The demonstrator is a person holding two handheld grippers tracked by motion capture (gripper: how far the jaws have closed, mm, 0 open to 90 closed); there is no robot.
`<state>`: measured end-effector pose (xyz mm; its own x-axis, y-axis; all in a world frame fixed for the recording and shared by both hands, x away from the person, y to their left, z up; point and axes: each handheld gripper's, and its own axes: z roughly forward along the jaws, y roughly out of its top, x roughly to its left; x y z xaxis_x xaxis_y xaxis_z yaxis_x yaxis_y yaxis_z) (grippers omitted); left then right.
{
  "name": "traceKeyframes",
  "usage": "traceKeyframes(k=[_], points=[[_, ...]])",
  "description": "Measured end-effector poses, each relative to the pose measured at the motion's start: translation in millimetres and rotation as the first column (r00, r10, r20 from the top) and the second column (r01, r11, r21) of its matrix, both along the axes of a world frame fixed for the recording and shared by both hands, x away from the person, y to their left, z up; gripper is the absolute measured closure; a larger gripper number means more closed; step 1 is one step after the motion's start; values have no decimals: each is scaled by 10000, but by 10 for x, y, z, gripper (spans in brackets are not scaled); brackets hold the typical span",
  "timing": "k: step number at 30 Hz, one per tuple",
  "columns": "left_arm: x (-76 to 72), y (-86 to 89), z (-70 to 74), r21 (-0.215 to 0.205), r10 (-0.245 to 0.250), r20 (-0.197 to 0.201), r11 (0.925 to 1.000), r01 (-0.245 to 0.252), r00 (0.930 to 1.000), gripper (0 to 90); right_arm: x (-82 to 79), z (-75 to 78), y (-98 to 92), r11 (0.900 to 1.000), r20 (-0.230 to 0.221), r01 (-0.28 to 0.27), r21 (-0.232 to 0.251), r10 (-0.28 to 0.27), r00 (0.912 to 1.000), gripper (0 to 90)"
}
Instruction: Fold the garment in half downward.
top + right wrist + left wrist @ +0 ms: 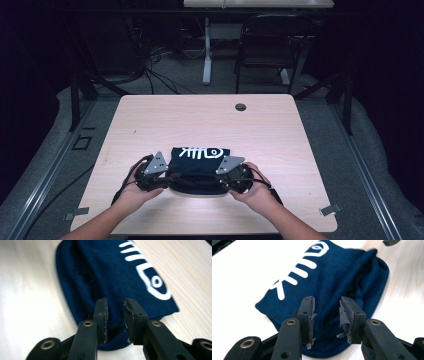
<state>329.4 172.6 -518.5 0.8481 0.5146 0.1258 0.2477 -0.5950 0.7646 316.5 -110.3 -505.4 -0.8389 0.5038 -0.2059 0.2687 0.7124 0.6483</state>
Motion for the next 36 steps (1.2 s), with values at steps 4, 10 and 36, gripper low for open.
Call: traceKeyframes(k=[4,10,36], points=[[97,-13,-42,-9,281,-120,9996,-281,9995,615,110,-54,-3,9994,-27,308,-180,-308,9995,690],[103,-1,-217,425,273,-545,9988,-250,9981,579,138,-234,7,9994,-614,245,-256,-260,9978,655],[363,-146,-489,-127,1248,-903,9919,-1265,9881,544,400,-521,-173,9899,-788,1335,-469,-1369,9874,674]])
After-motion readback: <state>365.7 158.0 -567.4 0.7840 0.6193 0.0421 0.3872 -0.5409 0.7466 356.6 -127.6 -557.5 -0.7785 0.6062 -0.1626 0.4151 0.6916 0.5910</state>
